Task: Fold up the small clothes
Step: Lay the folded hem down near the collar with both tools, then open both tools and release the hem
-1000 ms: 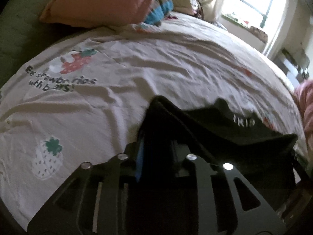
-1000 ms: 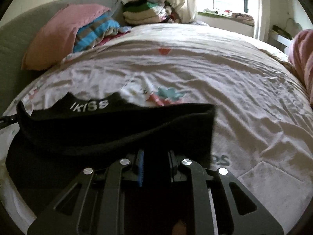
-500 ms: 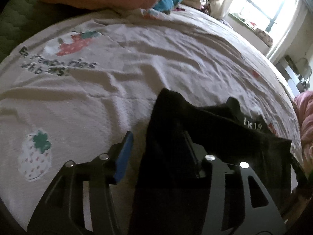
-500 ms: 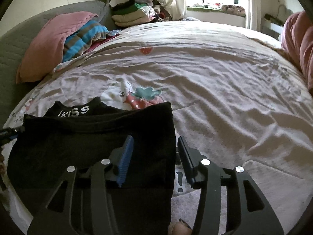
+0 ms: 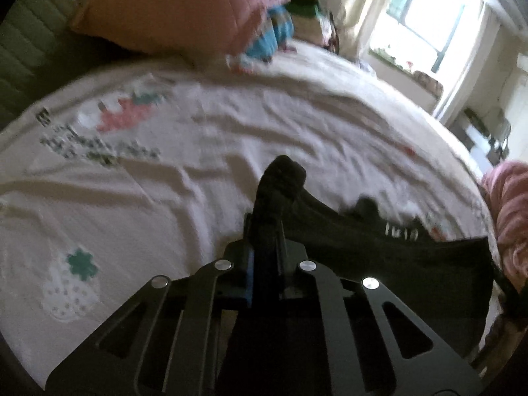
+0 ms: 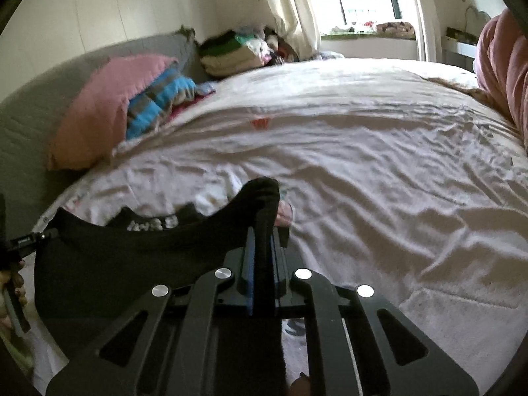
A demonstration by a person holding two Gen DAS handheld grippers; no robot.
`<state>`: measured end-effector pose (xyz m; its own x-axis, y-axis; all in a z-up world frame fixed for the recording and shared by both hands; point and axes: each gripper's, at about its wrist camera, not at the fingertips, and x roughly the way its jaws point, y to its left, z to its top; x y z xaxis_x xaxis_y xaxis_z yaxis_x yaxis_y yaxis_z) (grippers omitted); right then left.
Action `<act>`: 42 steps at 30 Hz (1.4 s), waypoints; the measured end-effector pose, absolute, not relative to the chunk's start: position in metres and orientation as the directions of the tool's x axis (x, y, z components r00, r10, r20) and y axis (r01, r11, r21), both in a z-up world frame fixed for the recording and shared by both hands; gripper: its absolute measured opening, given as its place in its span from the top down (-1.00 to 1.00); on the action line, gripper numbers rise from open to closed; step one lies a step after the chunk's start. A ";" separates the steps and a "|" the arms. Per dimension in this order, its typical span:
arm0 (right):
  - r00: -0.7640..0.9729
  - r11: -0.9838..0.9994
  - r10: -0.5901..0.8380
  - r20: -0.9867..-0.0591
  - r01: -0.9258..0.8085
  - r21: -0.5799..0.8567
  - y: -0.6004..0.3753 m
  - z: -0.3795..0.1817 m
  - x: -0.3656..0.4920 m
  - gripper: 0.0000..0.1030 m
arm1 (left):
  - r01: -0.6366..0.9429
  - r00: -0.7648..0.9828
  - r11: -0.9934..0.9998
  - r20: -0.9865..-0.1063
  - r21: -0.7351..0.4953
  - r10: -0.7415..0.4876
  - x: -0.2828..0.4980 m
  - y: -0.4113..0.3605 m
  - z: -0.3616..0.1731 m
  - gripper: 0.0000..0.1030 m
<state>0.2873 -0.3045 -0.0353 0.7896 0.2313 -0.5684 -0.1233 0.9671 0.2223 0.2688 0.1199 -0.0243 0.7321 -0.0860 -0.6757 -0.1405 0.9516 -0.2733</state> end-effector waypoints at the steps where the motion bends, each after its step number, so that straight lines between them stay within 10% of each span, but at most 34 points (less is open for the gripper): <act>1: 0.793 0.970 0.223 -0.567 -0.119 0.214 -0.304 -0.036 0.288 0.87 | -0.153 0.737 0.948 -0.671 -0.279 -0.079 0.269 0.123 -0.024 0.94; 16: 0.732 0.993 0.070 -0.678 0.012 0.116 -0.302 -0.070 0.306 0.82 | -0.187 0.658 0.944 -0.748 -0.271 -0.085 0.265 0.122 -0.064 0.67; 27: 0.780 0.997 0.050 -0.624 -0.078 -0.019 -0.280 -0.049 0.254 0.04 | -0.101 0.701 0.964 -0.705 -0.246 -0.106 0.222 0.098 -0.027 0.05; 42: 0.689 0.966 0.221 -0.690 -0.250 0.060 -0.234 -0.043 0.201 -0.25 | 0.021 0.626 0.976 -0.759 -0.216 -0.182 0.185 0.062 -0.038 -0.26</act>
